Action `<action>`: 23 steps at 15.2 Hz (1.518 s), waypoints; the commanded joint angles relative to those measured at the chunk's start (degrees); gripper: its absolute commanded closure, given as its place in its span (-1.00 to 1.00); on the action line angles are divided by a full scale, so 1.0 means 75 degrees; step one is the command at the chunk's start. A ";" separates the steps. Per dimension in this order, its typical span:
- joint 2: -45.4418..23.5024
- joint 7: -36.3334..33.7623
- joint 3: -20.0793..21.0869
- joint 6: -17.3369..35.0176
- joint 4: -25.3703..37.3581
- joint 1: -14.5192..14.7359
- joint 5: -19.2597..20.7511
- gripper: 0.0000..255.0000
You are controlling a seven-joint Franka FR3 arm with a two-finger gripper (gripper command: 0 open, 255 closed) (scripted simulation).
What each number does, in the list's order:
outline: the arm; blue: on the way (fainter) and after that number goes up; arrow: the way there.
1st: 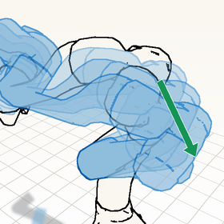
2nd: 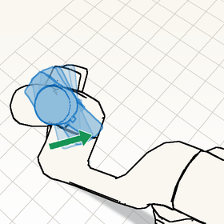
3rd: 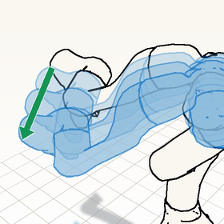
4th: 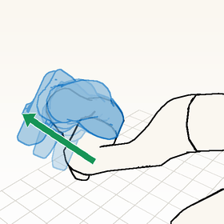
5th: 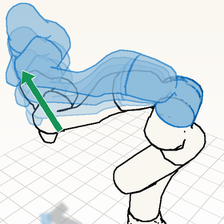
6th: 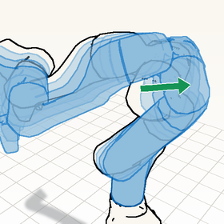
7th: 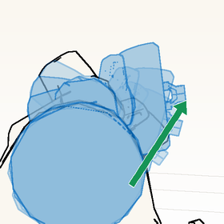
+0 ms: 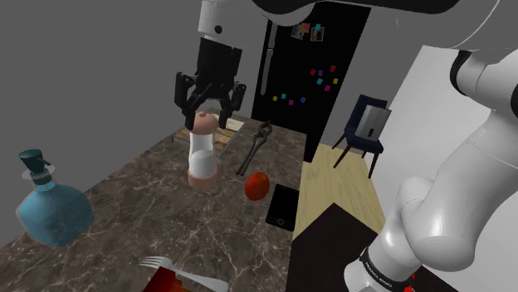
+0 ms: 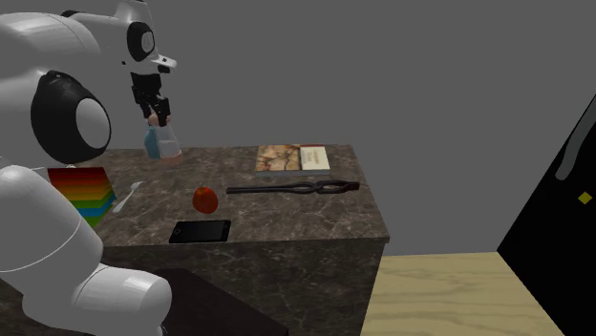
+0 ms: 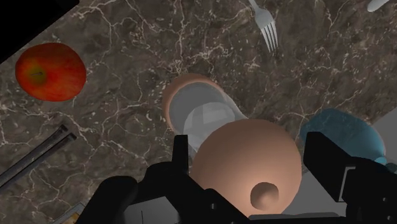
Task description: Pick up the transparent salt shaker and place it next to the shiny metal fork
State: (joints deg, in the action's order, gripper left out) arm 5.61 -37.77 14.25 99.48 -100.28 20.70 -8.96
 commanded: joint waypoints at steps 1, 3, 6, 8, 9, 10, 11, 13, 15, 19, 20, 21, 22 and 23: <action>0.0029 0.0033 0.0001 0.0212 -0.0237 0.0001 -0.0012 1.00; 0.0052 0.0062 0.0004 0.0418 -0.0467 0.0004 -0.0025 1.00; 0.0071 0.0103 0.0010 0.0725 -0.0796 0.0010 -0.0041 1.00; 0.0076 0.0129 0.0015 0.0929 -0.1005 0.0014 -0.0052 1.00; 0.0075 0.0142 0.0018 0.1030 -0.1107 0.0016 -0.0057 1.00; 0.0073 0.0154 0.0020 0.1132 -0.1207 0.0018 -0.0061 1.00; 0.0070 0.0166 0.0023 0.1233 -0.1305 0.0020 -0.0066 1.00; 0.0057 0.0190 0.0030 0.1435 -0.1496 0.0025 -0.0074 1.00; 0.0037 0.0212 0.0037 0.1637 -0.1680 0.0029 -0.0081 1.00; -0.0022 0.0255 0.0051 0.2041 -0.2027 0.0039 -0.0094 1.00; -0.0041 0.0265 0.0055 0.2141 -0.2110 0.0041 -0.0096 1.00; -0.0061 0.0275 0.0059 0.2242 -0.2191 0.0044 -0.0099 1.00; -0.0076 0.0281 0.0062 0.2309 -0.2244 0.0046 -0.0100 1.00; -0.0075 0.0281 0.0062 0.2309 -0.2244 0.0046 -0.0100 1.00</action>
State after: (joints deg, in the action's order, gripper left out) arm 5.12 -35.72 14.72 116.48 -116.90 21.05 -9.70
